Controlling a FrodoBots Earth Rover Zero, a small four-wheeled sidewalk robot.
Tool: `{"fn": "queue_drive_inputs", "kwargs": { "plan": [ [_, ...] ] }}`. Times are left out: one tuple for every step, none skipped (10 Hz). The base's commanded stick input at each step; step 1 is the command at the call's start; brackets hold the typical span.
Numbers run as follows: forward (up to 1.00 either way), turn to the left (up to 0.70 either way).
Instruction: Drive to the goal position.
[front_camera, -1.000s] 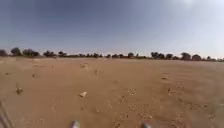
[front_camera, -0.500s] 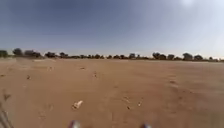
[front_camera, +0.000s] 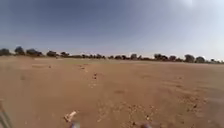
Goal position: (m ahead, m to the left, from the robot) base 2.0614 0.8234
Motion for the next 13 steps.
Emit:
{"fn": "queue_drive_inputs", "kwargs": {
  "plan": [
    [0.70, 0.00],
    [0.70, 0.00],
    [0.70, 0.00],
    [0.70, 0.00],
    [0.70, 0.00],
    [0.70, 0.00],
    [0.70, 0.00],
    [0.70, 0.00],
    [0.70, 0.00],
    [0.70, 0.00],
    [0.70, 0.00],
    [0.70, 0.00],
    [0.70, 0.00]
  ]
}}
